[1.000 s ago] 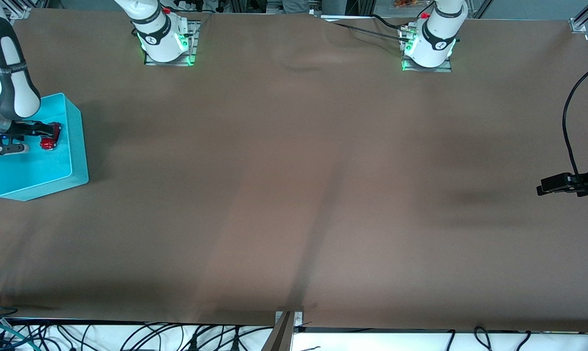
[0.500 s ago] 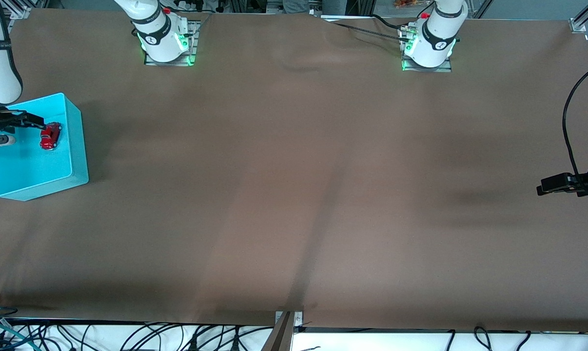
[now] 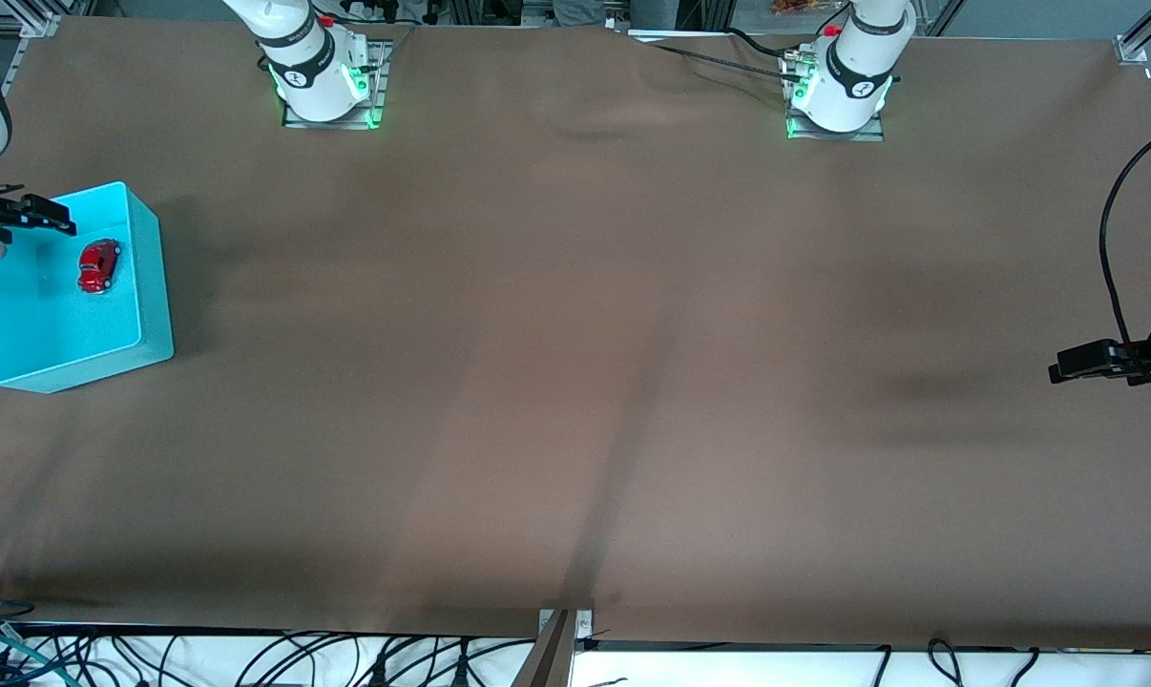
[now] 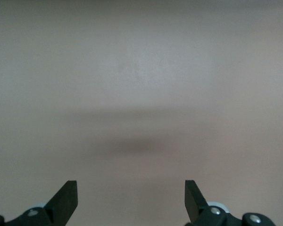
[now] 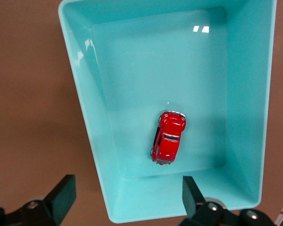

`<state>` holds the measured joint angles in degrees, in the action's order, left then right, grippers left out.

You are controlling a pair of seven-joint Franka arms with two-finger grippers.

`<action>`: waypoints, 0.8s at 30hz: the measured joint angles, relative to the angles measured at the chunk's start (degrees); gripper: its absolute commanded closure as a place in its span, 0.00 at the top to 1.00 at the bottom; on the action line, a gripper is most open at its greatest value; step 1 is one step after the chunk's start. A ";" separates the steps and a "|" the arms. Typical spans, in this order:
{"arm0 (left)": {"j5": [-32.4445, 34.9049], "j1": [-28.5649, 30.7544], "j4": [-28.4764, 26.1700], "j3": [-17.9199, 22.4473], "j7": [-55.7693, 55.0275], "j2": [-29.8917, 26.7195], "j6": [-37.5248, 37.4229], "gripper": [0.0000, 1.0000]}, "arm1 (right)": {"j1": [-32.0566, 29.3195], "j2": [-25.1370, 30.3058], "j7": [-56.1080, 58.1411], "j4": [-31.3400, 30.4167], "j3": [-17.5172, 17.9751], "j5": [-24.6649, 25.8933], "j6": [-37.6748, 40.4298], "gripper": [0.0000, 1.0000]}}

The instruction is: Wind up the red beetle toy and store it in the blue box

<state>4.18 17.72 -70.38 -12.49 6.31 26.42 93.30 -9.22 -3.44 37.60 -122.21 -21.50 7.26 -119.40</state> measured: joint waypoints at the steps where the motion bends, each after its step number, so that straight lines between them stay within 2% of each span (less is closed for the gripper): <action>1: 0.00 0.00 0.00 0.00 0.00 0.03 0.00 1.00 | 0.24 0.57 -0.02 0.07 0.00 0.00 0.72 1.00; 6: 0.00 0.00 0.00 0.00 0.02 0.15 0.00 1.00 | 1.11 3.02 -0.07 1.69 0.00 0.00 6.04 1.00; 11: 0.00 0.00 0.00 0.00 0.02 0.16 0.00 1.00 | 2.32 4.34 -0.07 5.93 0.00 0.00 13.65 1.00; 24: 0.00 0.00 0.00 0.00 0.02 0.16 0.00 1.00 | 4.93 4.79 -1.83 15.90 0.02 -0.66 26.94 1.00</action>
<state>4.18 17.72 -70.38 -12.49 6.33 26.58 93.30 -4.29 1.35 35.77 -106.30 -21.48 6.61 -92.46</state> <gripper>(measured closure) 0.000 0.000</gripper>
